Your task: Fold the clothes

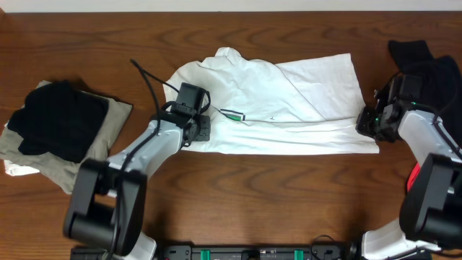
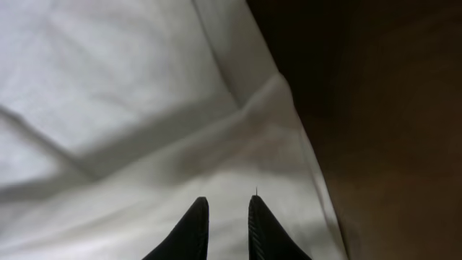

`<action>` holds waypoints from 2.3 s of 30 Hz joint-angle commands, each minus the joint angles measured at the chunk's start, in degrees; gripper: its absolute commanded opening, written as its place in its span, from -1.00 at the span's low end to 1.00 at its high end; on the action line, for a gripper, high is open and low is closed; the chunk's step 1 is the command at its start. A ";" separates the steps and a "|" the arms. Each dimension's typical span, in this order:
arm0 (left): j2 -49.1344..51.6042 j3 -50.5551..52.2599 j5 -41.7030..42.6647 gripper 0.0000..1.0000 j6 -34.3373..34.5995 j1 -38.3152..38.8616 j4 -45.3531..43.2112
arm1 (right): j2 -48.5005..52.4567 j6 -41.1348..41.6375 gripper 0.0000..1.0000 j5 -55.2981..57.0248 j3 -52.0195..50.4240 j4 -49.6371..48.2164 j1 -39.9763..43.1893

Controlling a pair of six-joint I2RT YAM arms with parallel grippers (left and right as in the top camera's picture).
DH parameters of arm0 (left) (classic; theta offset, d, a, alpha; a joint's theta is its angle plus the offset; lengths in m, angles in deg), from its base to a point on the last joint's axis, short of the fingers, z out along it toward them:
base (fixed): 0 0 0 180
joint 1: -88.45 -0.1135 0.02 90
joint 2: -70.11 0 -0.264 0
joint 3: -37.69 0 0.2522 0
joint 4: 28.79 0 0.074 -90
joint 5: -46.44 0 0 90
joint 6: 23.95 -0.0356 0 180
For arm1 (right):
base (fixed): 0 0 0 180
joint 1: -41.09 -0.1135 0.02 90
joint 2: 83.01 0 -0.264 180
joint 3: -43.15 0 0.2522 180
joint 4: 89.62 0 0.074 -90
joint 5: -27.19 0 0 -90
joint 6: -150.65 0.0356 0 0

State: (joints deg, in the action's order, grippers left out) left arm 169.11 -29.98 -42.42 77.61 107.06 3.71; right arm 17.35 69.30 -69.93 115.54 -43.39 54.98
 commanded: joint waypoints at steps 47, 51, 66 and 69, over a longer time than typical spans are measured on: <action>5.81 4.11 -6.97 -0.37 0.15 0.07 2.05 | 9.92 2.86 0.27 8.68 -0.37 -7.58 0.20; 5.81 5.62 -6.97 -0.37 0.96 0.07 2.27 | 9.92 3.34 0.31 9.03 -0.37 -6.43 0.20; 5.81 5.95 -3.04 -0.36 3.80 0.07 15.80 | 9.92 8.76 0.38 10.75 -0.37 6.51 1.88; 5.70 5.88 -3.08 -0.46 3.76 0.07 16.63 | 9.90 8.92 0.39 10.71 -0.37 7.67 2.05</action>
State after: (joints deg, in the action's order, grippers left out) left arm 169.94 -29.10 -42.11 81.74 107.70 16.35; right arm 23.21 75.31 -63.26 118.78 -37.86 54.44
